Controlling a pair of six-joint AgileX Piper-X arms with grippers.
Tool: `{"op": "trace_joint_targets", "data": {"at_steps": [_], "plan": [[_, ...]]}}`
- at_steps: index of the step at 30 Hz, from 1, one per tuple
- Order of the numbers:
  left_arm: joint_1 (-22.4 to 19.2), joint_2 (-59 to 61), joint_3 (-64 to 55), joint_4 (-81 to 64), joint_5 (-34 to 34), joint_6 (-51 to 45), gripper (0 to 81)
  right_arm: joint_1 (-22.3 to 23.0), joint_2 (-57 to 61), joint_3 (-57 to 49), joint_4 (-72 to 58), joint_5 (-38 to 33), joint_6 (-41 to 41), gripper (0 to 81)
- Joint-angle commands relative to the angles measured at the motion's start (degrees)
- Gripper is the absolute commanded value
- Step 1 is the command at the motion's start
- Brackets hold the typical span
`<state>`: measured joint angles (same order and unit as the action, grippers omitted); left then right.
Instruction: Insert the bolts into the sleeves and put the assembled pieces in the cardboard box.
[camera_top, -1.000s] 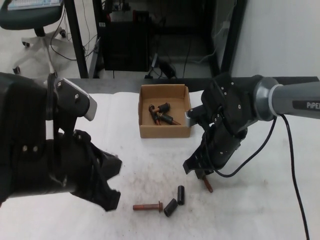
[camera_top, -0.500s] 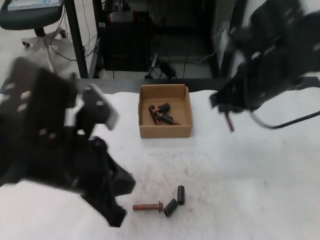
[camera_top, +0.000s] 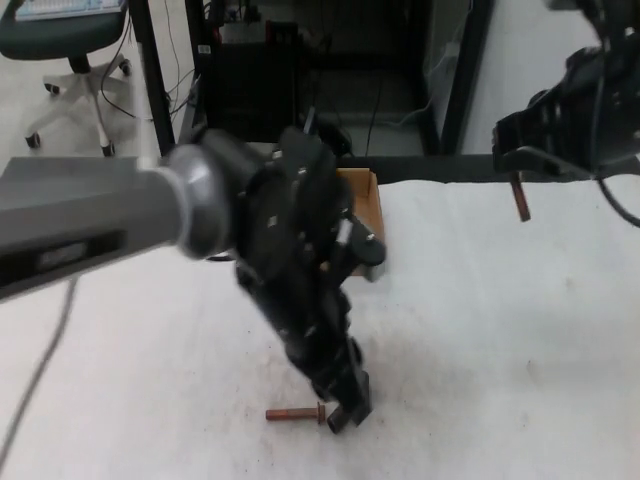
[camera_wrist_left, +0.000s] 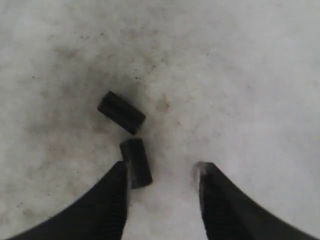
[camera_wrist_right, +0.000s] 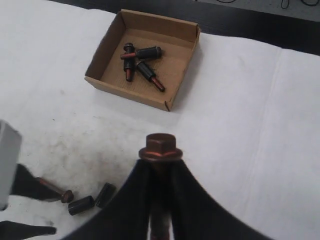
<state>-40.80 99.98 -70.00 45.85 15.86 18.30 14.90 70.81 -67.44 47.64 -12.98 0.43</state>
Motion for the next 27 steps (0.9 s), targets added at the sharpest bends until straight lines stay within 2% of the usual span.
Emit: {"op": "trace_joint_targets", "data": {"at_steps": [1, 6, 21, 25, 27], "plan": [[-0.3, 0.9, -2.2, 2.1, -4.4, -1.5, 47.6, -0.2, -1.5, -0.3, 0.1, -1.1, 0.5, 0.8], [-0.3, 4.2, -4.4, 8.4, -8.8, -0.2, 47.0, -0.2, -1.6, -0.3, 0.1, -1.1, 0.5, 0.8], [-2.7, 7.7, -4.4, 6.3, -8.9, -0.2, 47.0, -0.2, -1.6, -0.3, 0.1, -3.7, 0.5, 0.8], [-2.8, 8.8, -4.4, 6.0, -12.1, -0.2, 47.0, -0.2, -1.6, -0.3, 0.1, -3.7, 0.5, 0.8], [-2.8, 8.9, -4.4, 5.6, -15.9, -0.2, 47.0, -0.2, -1.6, -0.3, 0.1, -3.7, 0.5, 0.8]]}}
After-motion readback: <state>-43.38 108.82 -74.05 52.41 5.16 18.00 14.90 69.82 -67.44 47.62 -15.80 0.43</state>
